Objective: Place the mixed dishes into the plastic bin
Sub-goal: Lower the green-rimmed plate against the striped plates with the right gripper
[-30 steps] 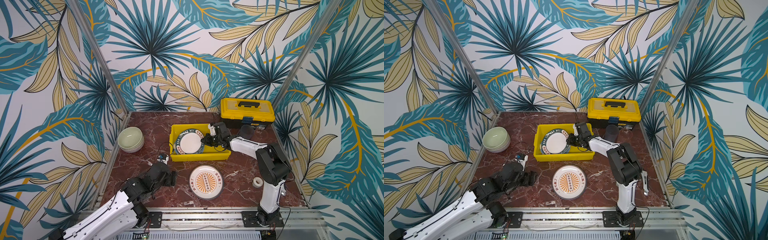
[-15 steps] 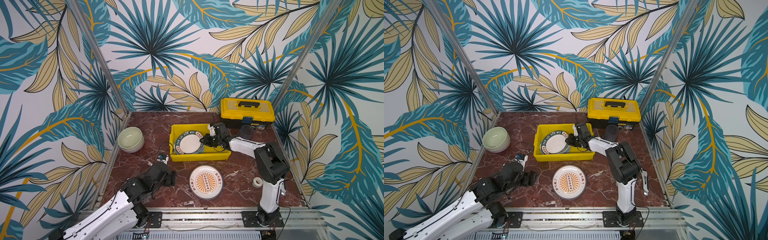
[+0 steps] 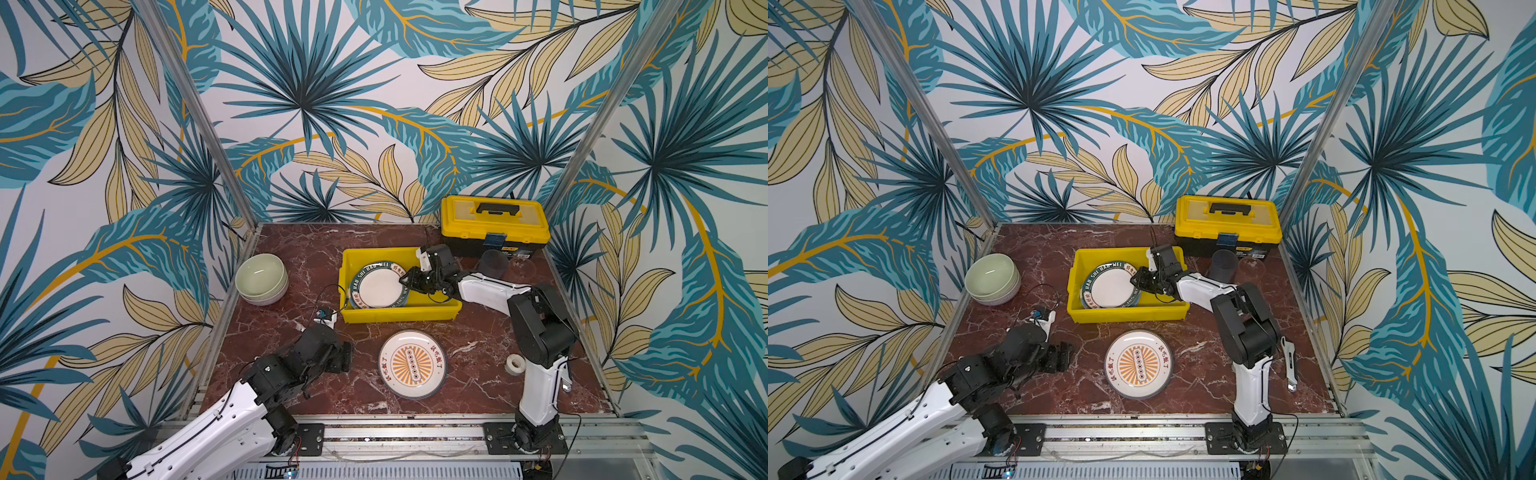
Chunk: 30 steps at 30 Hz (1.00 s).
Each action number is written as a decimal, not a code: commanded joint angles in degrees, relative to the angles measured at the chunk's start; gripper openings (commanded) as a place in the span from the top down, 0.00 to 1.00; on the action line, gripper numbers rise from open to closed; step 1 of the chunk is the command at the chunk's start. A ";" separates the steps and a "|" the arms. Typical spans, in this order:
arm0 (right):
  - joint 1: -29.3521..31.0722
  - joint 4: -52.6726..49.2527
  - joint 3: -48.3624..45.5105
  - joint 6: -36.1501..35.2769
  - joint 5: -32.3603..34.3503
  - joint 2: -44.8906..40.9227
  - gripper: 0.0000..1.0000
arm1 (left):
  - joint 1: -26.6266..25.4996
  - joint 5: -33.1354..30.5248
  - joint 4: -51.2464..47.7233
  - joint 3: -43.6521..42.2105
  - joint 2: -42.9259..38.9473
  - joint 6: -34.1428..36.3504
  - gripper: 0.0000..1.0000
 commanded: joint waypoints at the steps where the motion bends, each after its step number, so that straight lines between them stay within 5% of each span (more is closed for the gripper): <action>1: -0.09 -1.12 1.10 -1.25 1.28 1.50 0.66 | 0.25 -0.87 -0.23 1.81 -0.66 0.30 0.15; 30: -0.09 -4.91 2.48 -4.49 3.17 1.98 0.51 | 0.25 0.14 2.46 2.92 2.68 0.27 0.15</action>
